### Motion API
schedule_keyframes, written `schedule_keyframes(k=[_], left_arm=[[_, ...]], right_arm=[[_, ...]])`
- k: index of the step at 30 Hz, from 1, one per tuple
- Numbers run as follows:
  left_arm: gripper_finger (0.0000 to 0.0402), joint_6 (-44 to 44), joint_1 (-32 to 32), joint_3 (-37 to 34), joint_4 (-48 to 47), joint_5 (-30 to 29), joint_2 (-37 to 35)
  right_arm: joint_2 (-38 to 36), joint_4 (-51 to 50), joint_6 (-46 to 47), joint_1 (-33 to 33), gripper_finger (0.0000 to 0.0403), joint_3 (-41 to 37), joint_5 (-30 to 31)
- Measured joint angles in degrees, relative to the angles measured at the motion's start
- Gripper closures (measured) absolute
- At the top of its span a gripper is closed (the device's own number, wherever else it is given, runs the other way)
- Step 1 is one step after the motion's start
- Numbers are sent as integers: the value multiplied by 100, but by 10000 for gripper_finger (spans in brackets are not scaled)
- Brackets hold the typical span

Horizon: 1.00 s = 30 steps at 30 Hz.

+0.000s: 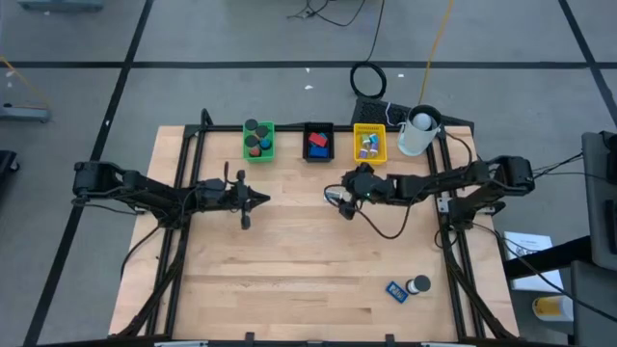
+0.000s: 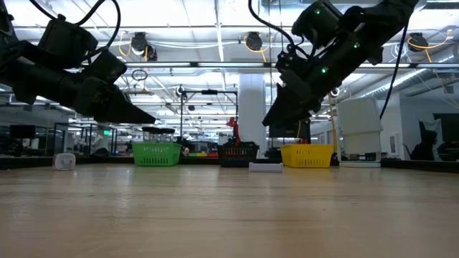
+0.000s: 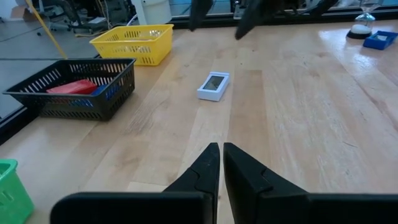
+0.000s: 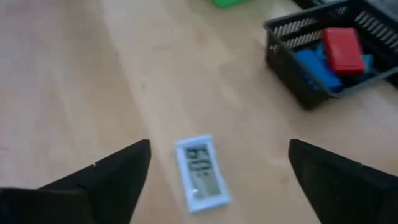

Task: Pick & Place Office items
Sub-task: Put the blue digital timer into the black bin

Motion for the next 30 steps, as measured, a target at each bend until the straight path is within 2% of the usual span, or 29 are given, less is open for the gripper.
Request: schedule_keyframes(k=[3,6,9,13,18,22,25,30], left_arm=[[371,-1,0,0,0,0,0],[371,-3,0,0,0,0,0],[371,-14,0,0,-3,0,0],[371,-20,0,0,-35,2,0],[371,-18,0,-1,-15,2,0],[371,-17,0,-2,-10,2,0],[371,4,0,0,-7,0,0],[371,0,0,-2,2,0,0]], right_arm=[[-71,-257,-480,30,8,-1,-230],[-207,-319,-980,169,8,-7,-736],[-275,-371,-1207,348,8,-21,-866],[-291,-179,-1271,529,4,-1,-816],[-284,-176,-1369,481,6,-7,-33],[-305,-316,-966,303,5,23,-32],[-400,-775,-742,312,7,253,-239],[-385,-1934,-262,689,11,748,-104]])
